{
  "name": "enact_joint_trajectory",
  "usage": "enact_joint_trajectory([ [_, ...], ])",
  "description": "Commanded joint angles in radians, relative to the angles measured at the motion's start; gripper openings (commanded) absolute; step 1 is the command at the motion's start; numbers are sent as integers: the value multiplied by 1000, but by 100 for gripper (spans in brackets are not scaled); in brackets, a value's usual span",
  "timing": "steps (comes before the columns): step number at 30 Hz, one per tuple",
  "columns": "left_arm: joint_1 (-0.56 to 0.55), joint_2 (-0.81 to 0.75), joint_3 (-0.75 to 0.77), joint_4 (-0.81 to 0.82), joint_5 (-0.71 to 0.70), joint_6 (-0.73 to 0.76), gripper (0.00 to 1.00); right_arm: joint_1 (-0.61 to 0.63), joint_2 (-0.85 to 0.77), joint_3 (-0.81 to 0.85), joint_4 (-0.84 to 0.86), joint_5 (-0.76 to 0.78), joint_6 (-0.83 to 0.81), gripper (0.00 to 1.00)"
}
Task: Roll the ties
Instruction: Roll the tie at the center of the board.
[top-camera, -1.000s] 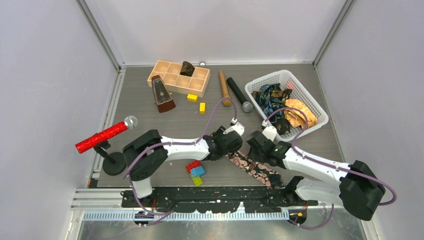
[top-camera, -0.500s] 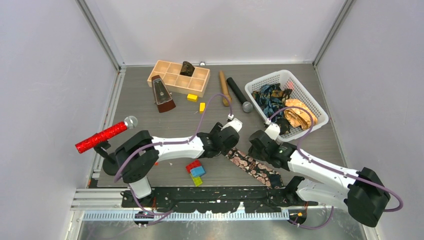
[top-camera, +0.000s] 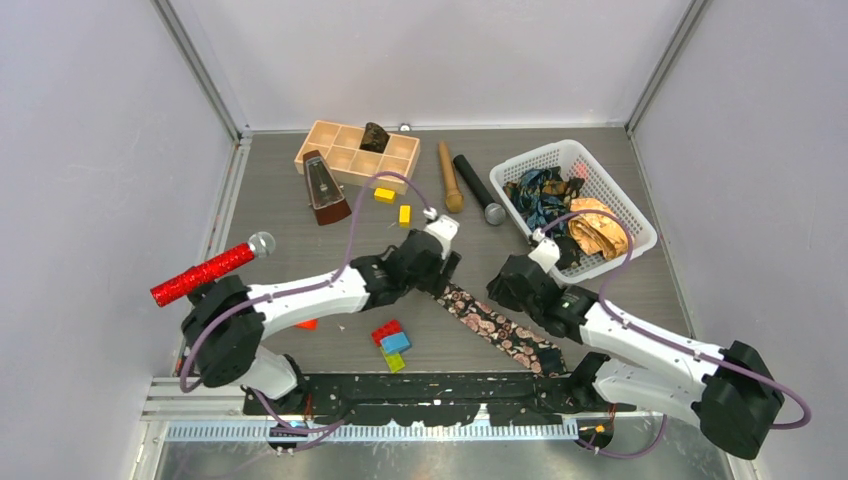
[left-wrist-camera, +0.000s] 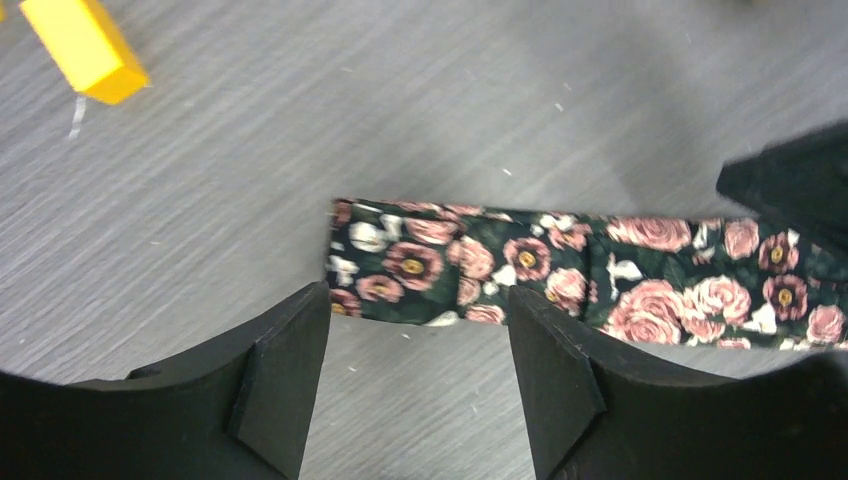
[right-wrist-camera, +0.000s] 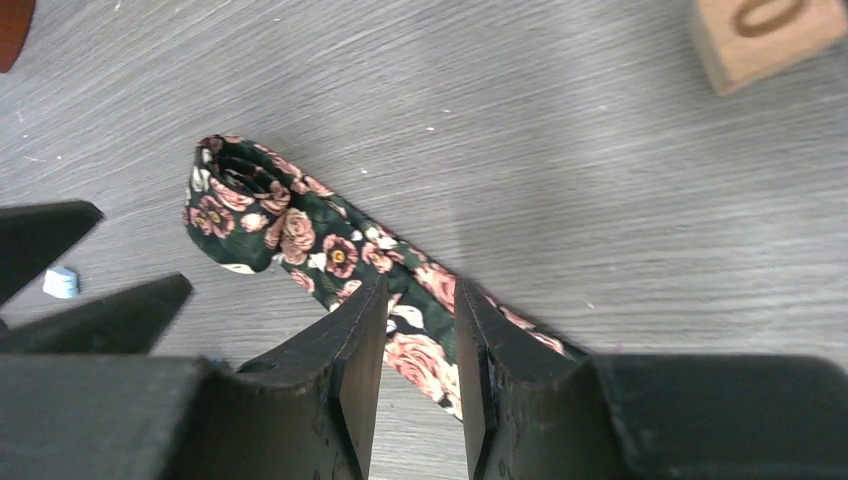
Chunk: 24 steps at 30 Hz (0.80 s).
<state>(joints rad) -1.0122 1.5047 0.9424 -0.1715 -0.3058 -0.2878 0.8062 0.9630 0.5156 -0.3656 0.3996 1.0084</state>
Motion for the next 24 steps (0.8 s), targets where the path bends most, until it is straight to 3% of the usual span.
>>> enact_joint_trajectory([
  [1,121,-107,-48,105,124,-59,68,5,72,42,176,-80,6,36],
  [7,306,-123,-92,147,260,-140,69,5,248,111,345,-260,11,25],
  [12,434,-89,-127,237,441,-202,68,5,337,156,432,-339,22,22],
  [24,492,44,-157,345,597,-259,65,4,512,238,462,-421,47,21],
])
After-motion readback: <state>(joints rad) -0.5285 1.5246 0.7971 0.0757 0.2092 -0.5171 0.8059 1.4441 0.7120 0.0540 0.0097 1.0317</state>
